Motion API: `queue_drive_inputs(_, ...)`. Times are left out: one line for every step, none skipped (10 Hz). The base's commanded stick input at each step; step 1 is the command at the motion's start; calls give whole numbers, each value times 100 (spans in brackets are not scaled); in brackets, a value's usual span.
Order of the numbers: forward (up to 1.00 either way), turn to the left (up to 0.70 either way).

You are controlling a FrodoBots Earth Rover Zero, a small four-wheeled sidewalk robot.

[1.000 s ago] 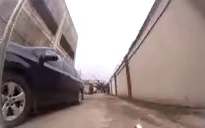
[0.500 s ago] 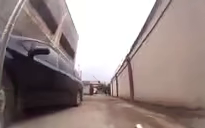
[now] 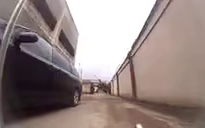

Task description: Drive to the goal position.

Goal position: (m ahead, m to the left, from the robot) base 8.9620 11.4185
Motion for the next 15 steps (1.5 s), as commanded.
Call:
queue_drive_inputs(84,3)
queue_drive_inputs(84,3)
queue_drive_inputs(84,2)
queue_drive_inputs(84,-2)
queue_drive_inputs(84,-26)
queue_drive_inputs(84,-33)
queue_drive_inputs(84,-33)
queue_drive_inputs(84,-17)
queue_drive_inputs(84,3)
queue_drive_inputs(84,3)
queue_drive_inputs(84,3)
queue_drive_inputs(84,3)
queue_drive_inputs(84,3)
queue_drive_inputs(84,3)
queue_drive_inputs(84,3)
